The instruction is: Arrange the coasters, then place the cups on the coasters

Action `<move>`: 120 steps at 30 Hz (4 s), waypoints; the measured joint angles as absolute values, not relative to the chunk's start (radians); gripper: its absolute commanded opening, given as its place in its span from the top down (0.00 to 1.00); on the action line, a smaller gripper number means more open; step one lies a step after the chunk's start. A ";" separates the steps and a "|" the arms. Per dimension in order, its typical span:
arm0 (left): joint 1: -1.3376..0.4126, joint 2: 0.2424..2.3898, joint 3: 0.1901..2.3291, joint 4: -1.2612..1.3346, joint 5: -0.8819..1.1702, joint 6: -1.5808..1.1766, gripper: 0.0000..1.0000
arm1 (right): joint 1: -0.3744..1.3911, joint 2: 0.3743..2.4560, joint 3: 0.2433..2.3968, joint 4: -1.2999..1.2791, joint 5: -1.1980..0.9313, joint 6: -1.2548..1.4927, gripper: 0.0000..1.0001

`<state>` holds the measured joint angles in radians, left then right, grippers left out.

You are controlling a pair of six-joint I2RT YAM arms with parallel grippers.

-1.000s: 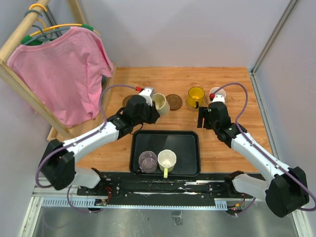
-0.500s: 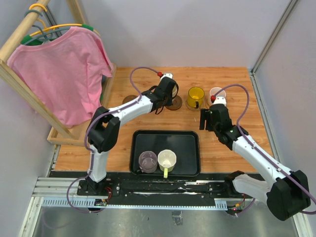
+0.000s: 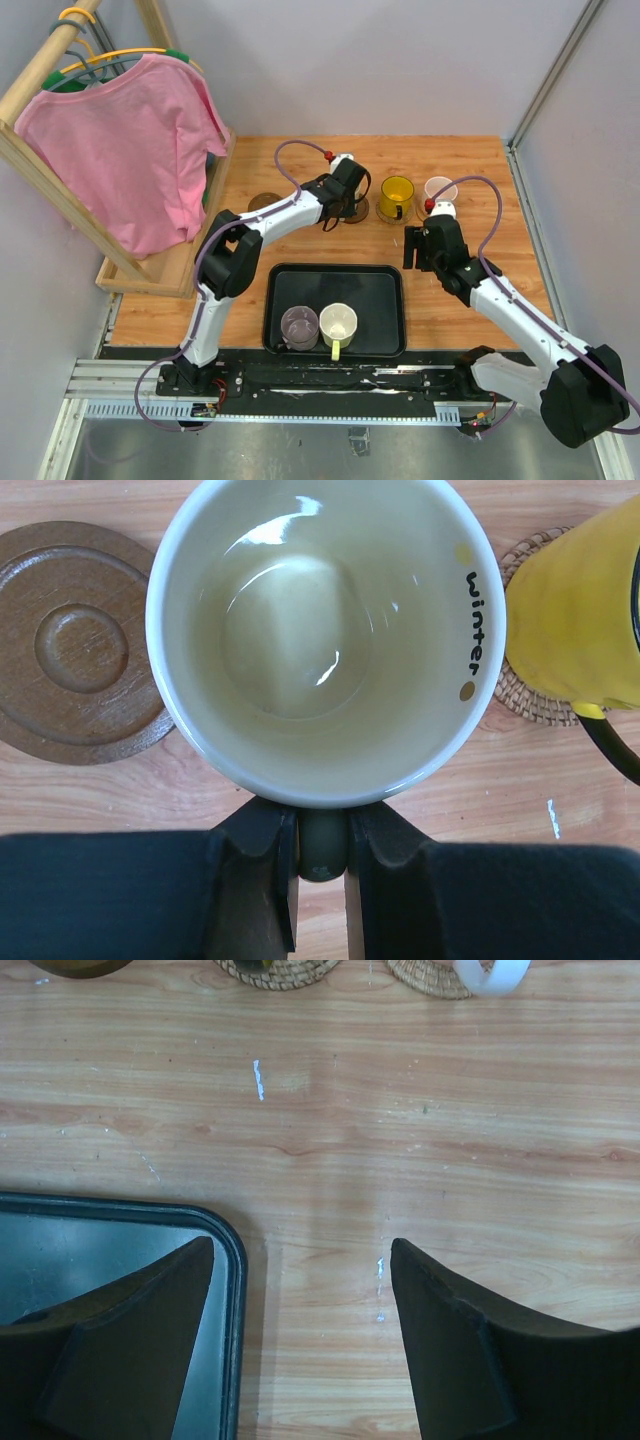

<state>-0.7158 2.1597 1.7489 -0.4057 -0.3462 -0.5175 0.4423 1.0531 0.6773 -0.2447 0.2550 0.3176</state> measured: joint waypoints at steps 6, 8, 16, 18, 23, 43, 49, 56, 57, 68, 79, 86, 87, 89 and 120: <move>-0.716 2.165 1.750 -0.393 -0.333 -0.529 0.99 | 0.442 1.052 0.673 -0.244 0.245 0.318 0.27; -0.716 2.169 1.750 -0.387 -0.325 -0.532 0.99 | 0.442 1.052 0.673 -0.244 0.242 0.318 0.27; -0.716 2.199 1.763 -0.362 -0.291 -0.532 0.99 | 0.442 1.053 0.673 -0.243 0.227 0.319 0.27; -0.716 2.208 1.771 -0.360 -0.289 -0.532 1.00 | 0.442 1.053 0.673 -0.244 0.227 0.319 0.27; -0.716 2.212 1.775 -0.356 -0.285 -0.532 0.99 | 0.442 1.053 0.673 -0.243 0.225 0.319 0.27; -0.717 2.191 1.748 -0.315 -0.278 -0.524 0.35 | 0.442 1.053 0.673 -0.236 0.200 0.326 0.27; -0.717 2.125 1.678 -0.305 -0.285 -0.520 0.31 | 0.442 1.047 0.673 -0.236 0.185 0.339 0.27; -0.717 1.930 1.536 -0.265 -0.284 -0.506 0.27 | 0.442 1.041 0.673 -0.236 0.182 0.342 0.27; -0.717 1.895 1.509 -0.258 -0.281 -0.500 0.27 | 0.442 1.041 0.672 -0.236 0.179 0.342 0.27; -0.723 1.333 0.971 -0.196 -0.277 -0.467 0.26 | 0.465 0.999 0.668 -0.276 0.099 0.339 0.13; -0.822 0.777 0.690 -0.418 -0.236 -0.566 0.22 | 0.604 0.886 0.683 -0.381 0.025 0.313 0.11; -0.915 0.716 0.688 -0.548 -0.190 -0.664 0.25 | 0.620 0.887 0.724 -0.400 -0.001 0.312 0.12; -0.929 0.718 0.688 -0.562 -0.186 -0.674 0.25 | 0.620 0.890 0.726 -0.400 -0.001 0.312 0.12; -0.964 0.724 0.681 -0.595 -0.178 -0.696 0.25 | 0.621 0.900 0.727 -0.402 -0.001 0.312 0.12; -1.107 0.672 0.542 -0.763 -0.119 -0.836 0.26 | 0.678 0.896 0.792 -0.471 0.032 0.316 0.13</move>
